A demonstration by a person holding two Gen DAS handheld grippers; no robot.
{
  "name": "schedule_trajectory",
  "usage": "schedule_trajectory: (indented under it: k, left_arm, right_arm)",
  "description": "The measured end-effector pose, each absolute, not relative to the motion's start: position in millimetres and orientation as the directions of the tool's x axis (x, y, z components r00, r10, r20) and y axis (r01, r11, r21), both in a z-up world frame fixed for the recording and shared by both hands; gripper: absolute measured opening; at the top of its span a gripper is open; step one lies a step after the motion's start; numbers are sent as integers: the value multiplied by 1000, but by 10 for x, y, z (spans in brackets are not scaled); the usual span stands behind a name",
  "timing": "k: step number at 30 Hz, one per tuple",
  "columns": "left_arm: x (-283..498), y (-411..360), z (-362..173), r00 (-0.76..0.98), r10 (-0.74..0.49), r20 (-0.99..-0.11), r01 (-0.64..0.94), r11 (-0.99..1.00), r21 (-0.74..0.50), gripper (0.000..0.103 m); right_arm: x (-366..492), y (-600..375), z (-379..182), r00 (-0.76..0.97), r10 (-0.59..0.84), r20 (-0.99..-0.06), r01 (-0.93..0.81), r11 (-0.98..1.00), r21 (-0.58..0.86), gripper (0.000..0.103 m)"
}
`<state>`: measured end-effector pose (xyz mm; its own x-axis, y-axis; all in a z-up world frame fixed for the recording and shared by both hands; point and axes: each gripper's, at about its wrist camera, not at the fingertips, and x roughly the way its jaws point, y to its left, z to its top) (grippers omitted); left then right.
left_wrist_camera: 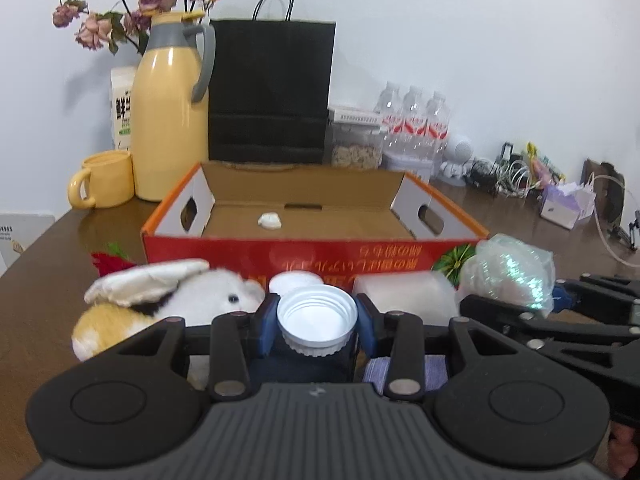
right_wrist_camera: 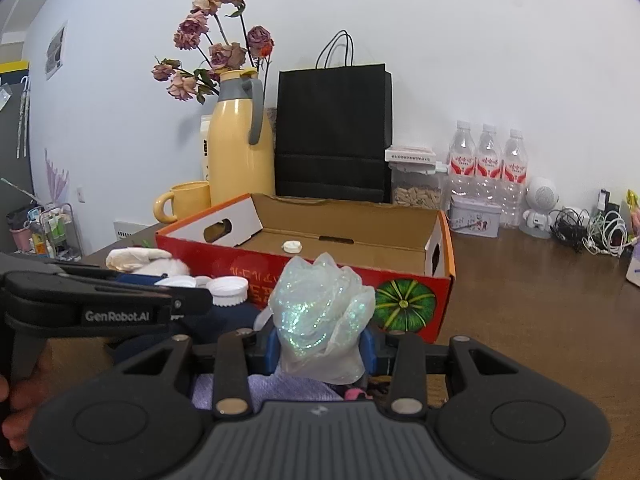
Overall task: Organize objects
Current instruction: 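Carry cap and bag into the cardboard box and open both grippers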
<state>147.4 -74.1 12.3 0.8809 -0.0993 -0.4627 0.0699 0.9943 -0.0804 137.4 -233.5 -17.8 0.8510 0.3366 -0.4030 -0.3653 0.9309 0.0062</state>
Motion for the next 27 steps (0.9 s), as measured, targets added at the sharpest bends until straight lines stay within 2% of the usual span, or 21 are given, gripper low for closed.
schedule_trajectory:
  k: [14, 27]
  left_arm:
    - [1860, -556, 629, 936, -101, -337, 74, 993, -90, 41]
    - [2717, -389, 520, 928, -55, -368, -6, 987, -163, 41]
  right_arm:
    - [1793, -2004, 143, 874, 333, -353, -370, 928, -42, 37]
    - [2732, -1776, 78, 881, 258, -396, -291, 956, -24, 37]
